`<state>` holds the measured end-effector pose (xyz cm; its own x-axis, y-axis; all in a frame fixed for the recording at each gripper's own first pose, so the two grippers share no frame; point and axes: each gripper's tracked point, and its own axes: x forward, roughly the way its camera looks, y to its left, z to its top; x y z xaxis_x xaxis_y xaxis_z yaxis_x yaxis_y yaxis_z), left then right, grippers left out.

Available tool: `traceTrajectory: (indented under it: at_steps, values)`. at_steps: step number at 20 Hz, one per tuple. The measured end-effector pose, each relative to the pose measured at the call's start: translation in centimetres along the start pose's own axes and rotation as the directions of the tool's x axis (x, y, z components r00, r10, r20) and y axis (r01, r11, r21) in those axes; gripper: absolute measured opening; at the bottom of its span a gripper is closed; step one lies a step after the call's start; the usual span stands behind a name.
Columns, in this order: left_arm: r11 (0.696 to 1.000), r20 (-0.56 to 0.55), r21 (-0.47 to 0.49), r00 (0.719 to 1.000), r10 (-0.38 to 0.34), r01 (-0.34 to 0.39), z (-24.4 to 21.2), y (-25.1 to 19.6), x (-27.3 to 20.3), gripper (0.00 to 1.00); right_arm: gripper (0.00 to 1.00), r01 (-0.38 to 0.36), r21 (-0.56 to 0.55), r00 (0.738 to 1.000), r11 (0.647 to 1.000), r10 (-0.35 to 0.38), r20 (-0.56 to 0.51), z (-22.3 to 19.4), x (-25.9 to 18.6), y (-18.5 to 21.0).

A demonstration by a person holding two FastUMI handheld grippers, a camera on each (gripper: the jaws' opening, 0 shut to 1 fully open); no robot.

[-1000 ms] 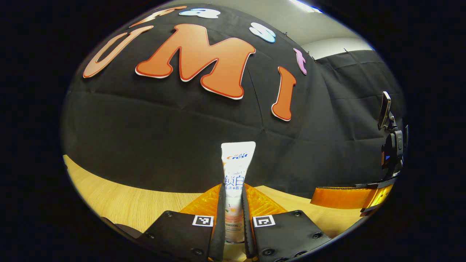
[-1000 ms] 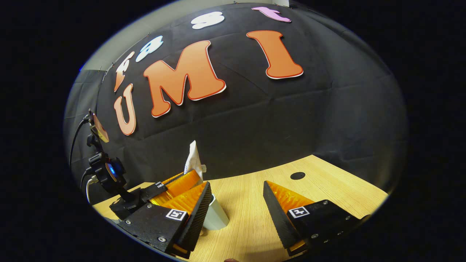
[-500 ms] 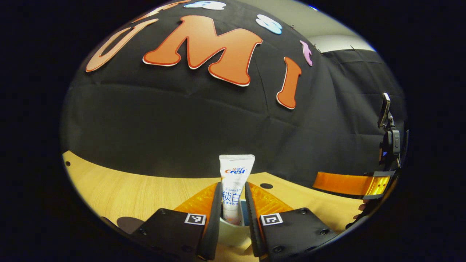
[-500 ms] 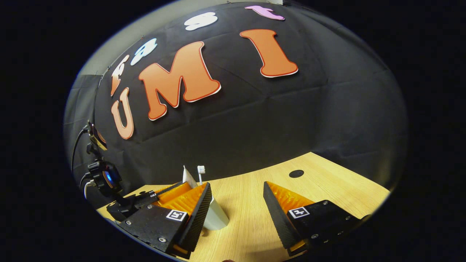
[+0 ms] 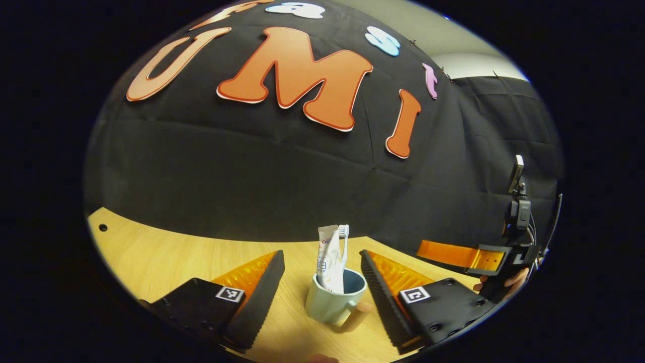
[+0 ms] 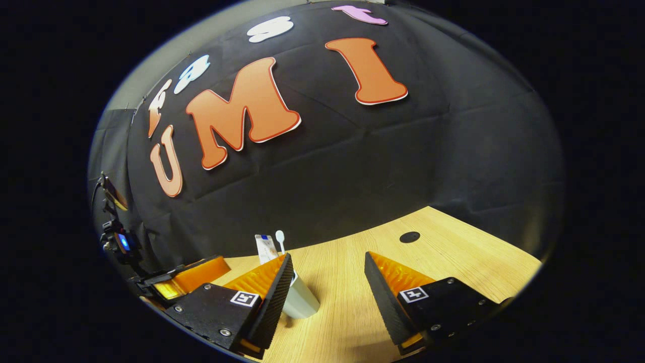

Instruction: Put the toothbrush and toothpaste on the desktop into the cup, then pick up the cup and place it on the coaster on the desktop.

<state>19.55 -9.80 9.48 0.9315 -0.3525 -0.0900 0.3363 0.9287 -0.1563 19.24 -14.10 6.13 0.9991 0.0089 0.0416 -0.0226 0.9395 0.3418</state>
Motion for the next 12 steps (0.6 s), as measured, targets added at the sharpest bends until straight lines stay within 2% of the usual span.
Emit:
traceTrajectory:
  at_steps: [2,4,10,12]
  values:
    - [0.991,0.013,0.124,0.999,0.044,-0.046,0.8,0.5,-1.8,0.99,0.86,-0.008,-0.004,1.000,1.000,0.008,-0.001,0.3,-0.2,0.6]
    - [0.978,0.032,0.198,0.997,0.065,-0.070,1.7,0.4,-3.8,0.99,0.86,-0.001,-0.020,1.000,1.000,0.001,-0.012,0.5,-0.2,1.1]
    - [0.976,0.062,0.191,0.993,0.097,-0.107,4.3,1.2,-8.3,1.00,0.86,0.008,-0.085,0.996,0.996,-0.016,-0.093,1.5,-2.0,3.4]
    - [0.974,0.063,0.195,0.992,0.105,-0.116,4.7,1.7,-10.0,1.00,0.86,0.052,-0.097,0.986,0.994,-0.066,-0.150,1.4,-2.1,3.3]
